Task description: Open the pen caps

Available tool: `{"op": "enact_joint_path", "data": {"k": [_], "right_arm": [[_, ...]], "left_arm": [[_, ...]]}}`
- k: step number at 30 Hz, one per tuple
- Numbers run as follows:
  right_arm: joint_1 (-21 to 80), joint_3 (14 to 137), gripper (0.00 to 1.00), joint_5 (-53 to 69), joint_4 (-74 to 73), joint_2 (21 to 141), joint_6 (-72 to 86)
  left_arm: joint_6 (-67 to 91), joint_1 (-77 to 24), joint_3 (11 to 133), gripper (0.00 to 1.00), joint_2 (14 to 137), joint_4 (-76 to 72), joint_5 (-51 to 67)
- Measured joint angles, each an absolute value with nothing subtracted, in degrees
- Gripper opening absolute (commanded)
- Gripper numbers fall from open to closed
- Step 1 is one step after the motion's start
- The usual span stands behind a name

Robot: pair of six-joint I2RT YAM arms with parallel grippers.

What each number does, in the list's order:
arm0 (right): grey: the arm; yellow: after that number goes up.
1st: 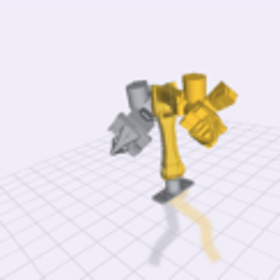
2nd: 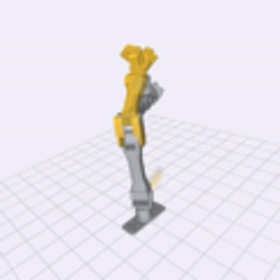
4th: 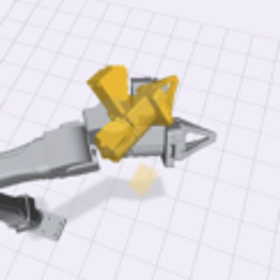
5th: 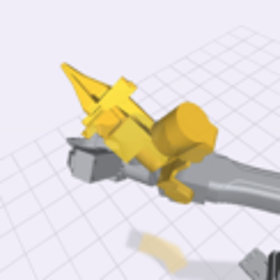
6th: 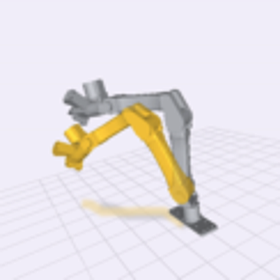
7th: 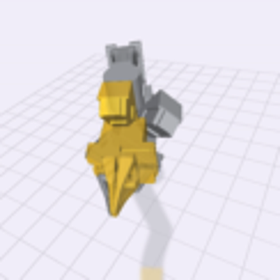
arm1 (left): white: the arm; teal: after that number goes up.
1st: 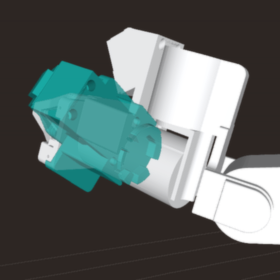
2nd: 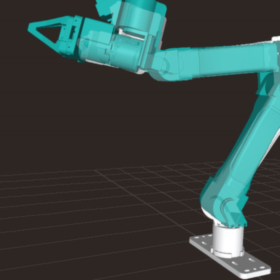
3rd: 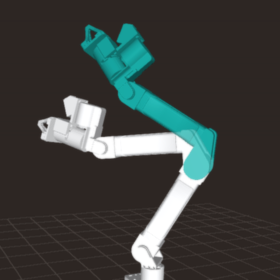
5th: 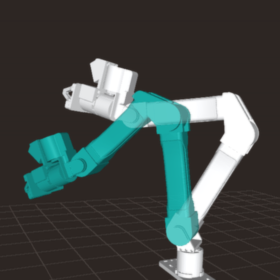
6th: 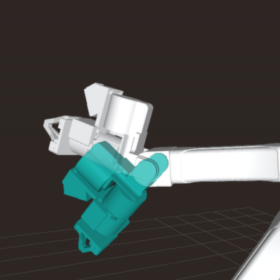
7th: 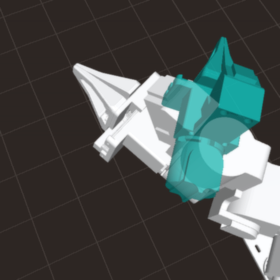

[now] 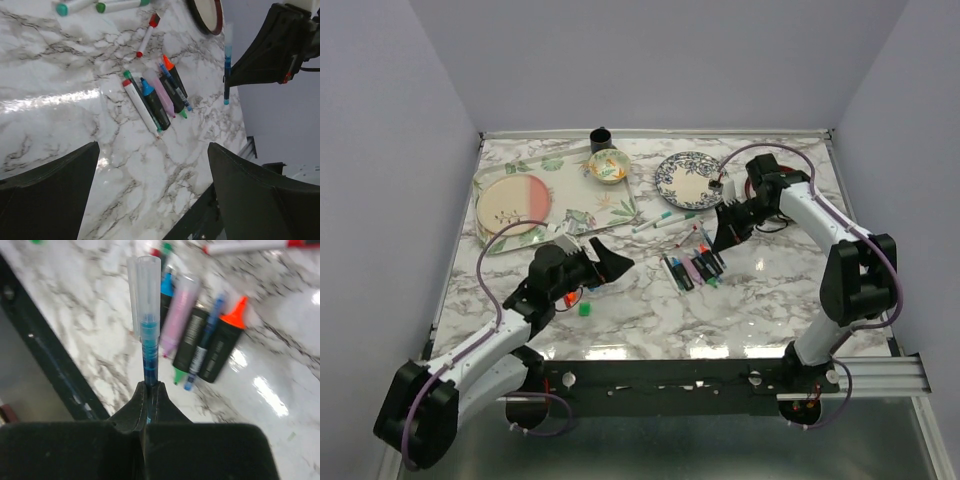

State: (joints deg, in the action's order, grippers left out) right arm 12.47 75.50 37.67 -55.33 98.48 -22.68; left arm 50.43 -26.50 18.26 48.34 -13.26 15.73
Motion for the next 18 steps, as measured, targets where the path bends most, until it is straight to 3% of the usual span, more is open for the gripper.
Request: {"op": "enact_joint_path", "data": {"k": [4, 8, 18], "right_arm": [[13.0, 75.4, 0.01, 49.0, -55.5, 96.9, -25.2], [13.9, 75.1, 0.0, 56.0, -56.7, 97.0, -27.4], [16.2, 75.1, 0.01, 60.9, -57.3, 97.0, -28.7]], "left_arm": [[56.6, -33.1, 19.9, 0.92, 54.3, -21.3, 12.3], [59.9, -38.0, 26.0, 0.76, 60.1, -27.7, 7.3], [65.2, -43.0, 37.2, 0.73, 77.8, -29.7, -0.1]]}}
